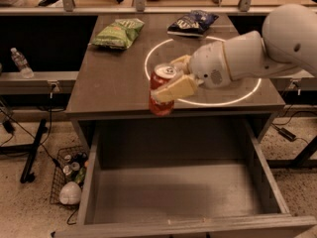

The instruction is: Place coke can into top drawer

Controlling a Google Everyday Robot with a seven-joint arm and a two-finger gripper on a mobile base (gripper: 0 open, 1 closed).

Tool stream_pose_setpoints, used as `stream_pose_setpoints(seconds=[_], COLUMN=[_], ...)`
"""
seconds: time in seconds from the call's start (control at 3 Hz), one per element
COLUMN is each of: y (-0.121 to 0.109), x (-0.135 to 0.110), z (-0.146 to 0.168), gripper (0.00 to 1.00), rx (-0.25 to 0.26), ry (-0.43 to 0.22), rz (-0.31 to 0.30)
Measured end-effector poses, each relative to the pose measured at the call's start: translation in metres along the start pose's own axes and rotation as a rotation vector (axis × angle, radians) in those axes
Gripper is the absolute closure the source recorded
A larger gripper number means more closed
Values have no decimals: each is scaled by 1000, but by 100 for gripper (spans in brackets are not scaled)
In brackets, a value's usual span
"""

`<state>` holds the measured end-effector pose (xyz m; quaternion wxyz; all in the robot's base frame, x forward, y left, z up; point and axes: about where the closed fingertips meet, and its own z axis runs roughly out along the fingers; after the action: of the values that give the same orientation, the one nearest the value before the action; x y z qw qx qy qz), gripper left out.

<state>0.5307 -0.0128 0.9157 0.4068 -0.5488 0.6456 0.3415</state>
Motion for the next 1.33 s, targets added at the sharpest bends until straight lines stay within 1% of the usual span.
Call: stream_pose_setpoints(seconds=[0.33, 0.67, 1.0, 1.33], y=[25, 45, 45, 46], x=[50, 108, 108, 110], z=[-4, 12, 12, 18], gripper=[100, 100, 100, 100], rx=[-5, -54, -54, -76], ry=[73, 139, 139, 130], rz=[21, -35, -36, -35])
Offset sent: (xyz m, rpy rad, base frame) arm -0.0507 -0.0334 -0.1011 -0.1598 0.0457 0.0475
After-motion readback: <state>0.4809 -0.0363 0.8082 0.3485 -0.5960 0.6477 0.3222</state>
